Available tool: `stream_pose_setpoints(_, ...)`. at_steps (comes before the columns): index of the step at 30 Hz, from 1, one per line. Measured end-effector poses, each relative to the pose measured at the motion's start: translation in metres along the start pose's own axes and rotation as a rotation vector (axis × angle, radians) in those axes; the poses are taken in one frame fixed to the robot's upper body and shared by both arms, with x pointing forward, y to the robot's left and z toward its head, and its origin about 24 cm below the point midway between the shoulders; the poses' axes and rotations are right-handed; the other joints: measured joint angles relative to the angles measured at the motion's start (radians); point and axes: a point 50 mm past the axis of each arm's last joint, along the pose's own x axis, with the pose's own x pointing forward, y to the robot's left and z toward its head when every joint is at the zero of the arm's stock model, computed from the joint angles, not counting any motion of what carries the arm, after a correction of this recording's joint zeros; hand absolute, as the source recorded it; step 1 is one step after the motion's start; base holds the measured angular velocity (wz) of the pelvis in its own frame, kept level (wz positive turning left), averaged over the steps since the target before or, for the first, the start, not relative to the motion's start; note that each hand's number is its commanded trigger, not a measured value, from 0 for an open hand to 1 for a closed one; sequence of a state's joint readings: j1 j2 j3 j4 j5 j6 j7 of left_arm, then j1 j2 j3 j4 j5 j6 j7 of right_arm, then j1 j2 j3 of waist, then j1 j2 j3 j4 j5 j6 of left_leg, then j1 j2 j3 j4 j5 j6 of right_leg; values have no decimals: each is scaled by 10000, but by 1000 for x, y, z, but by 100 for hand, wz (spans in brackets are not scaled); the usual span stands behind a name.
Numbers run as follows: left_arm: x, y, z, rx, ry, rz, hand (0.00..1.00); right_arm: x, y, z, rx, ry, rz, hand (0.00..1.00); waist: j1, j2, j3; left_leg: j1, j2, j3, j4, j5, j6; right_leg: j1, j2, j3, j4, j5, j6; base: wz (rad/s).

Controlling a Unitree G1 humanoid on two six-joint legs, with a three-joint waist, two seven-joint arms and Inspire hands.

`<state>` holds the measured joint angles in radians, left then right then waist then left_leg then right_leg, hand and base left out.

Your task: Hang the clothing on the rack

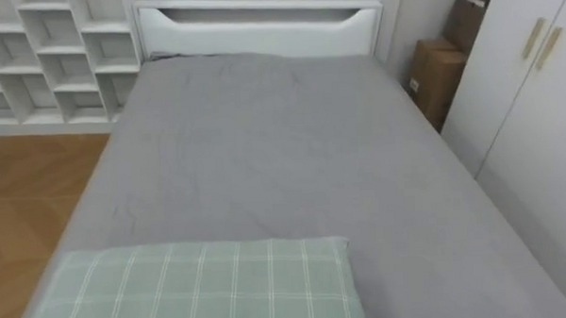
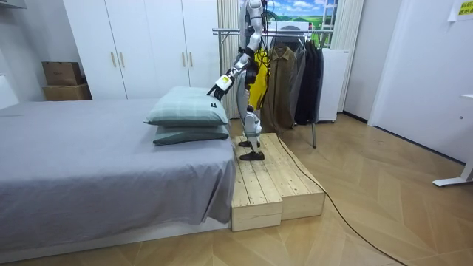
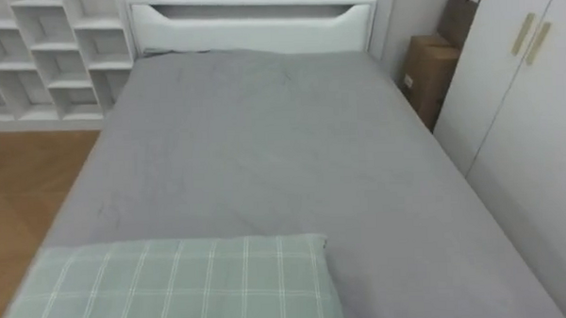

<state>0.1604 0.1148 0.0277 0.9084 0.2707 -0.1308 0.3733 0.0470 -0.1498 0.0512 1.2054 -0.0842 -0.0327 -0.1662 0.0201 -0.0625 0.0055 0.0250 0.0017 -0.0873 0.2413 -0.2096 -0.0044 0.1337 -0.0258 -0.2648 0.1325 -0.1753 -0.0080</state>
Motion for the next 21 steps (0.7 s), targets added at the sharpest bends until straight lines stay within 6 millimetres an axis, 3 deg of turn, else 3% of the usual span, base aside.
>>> stream_pose_setpoints(3, -2, 13, -18, -117, 812, 755, 0, -4, -7, -24, 437, 789, -537, 0, -33, 46, 2, -198, -94, 11, 330, -113, 7, 199, -82, -410, 2, -214, 75, 49)
stream_pose_setpoints(6, -13, 29, -50, -412, 2158, 1856, 0, -7, -15, -43, 835, 1540, -1093, 0, -35, 210, -101, -172, -147, 12, 321, -164, 17, 293, -151, -530, 1, -348, 146, 23)
stream_pose_setpoints(9, -27, 39, -81, -935, 3708, 2843, 0, -13, -18, -63, 1111, 2330, -1328, 0, -122, 341, -85, 23, -140, 404, 216, -153, 36, 448, -248, -696, 22, -422, 219, 18)
stream_pose_setpoints(10, -35, 41, -94, -1162, 4409, 3128, 0, -14, -19, -69, 1100, 2562, -1347, 0, -126, 411, -123, 65, -146, 474, 175, -154, 43, 462, -276, -672, 25, -435, 237, 0)
stream_pose_setpoints(14, -50, 42, -118, -1487, 5626, 3337, 0, -17, -16, -77, 855, 3032, -1219, 0, -128, 565, -93, 140, -184, 528, 82, -120, 100, 558, -321, -665, 46, -437, 248, -1)
stream_pose_setpoints(21, -67, 21, -138, -1173, 6994, 1328, 0, -15, -14, -73, 792, 3332, -538, 0, -7, 481, -93, 222, -175, 652, -24, -114, 110, 560, -349, -607, 59, -474, 291, -3)
